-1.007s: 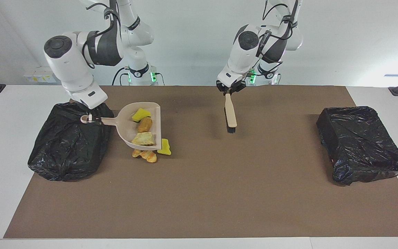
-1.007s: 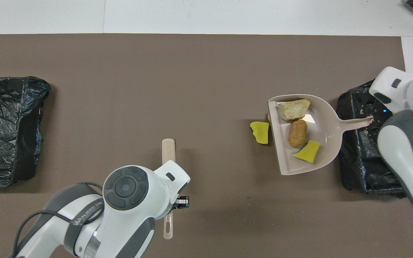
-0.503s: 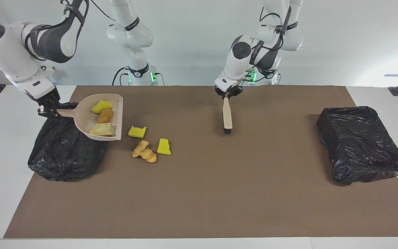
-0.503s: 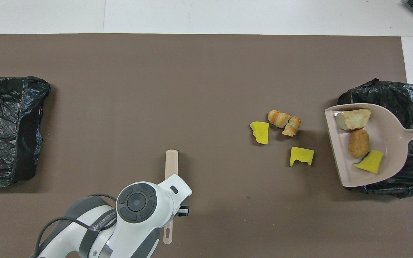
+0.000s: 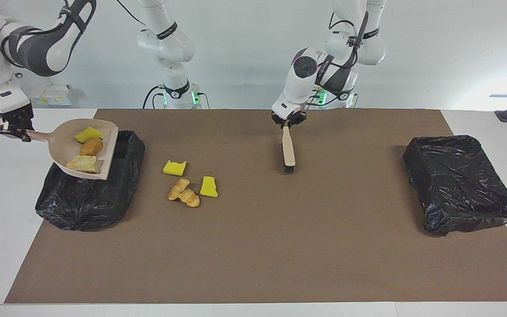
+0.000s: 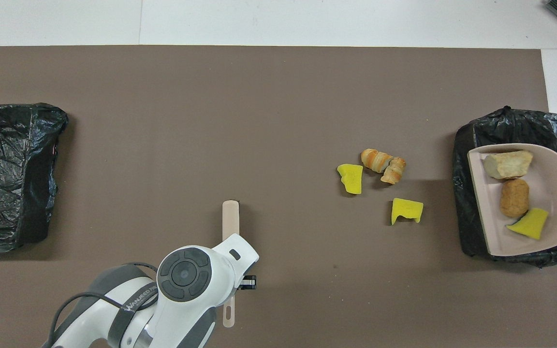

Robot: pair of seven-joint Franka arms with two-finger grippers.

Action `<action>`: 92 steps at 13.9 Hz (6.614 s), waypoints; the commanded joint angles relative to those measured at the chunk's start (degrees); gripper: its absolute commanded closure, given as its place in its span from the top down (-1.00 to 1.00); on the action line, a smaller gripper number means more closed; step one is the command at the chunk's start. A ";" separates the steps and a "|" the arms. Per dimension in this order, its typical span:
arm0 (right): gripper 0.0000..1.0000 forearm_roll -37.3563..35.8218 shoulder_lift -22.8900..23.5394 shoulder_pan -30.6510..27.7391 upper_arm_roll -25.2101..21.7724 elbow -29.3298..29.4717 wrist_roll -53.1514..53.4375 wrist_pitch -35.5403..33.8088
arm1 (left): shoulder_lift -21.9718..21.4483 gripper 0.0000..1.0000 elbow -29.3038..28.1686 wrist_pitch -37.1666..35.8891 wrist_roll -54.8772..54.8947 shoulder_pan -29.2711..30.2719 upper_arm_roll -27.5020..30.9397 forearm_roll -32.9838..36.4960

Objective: Sweep and dump trash in bin

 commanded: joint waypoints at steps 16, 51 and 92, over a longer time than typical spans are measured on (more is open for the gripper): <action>-1.00 -37.35 -7.49 11.63 1.50 -10.93 37.39 -2.49 | 1.24 1.00 8.00 -0.66 11.21 15.50 1.50 0.38; -1.00 -44.33 -12.68 20.77 6.59 -7.52 32.31 -8.09 | -5.09 1.00 37.81 -38.47 33.56 28.88 11.34 11.54; -1.00 19.25 29.39 51.09 7.12 22.79 152.25 1.02 | -5.18 1.00 37.89 -38.03 33.30 28.62 12.22 11.45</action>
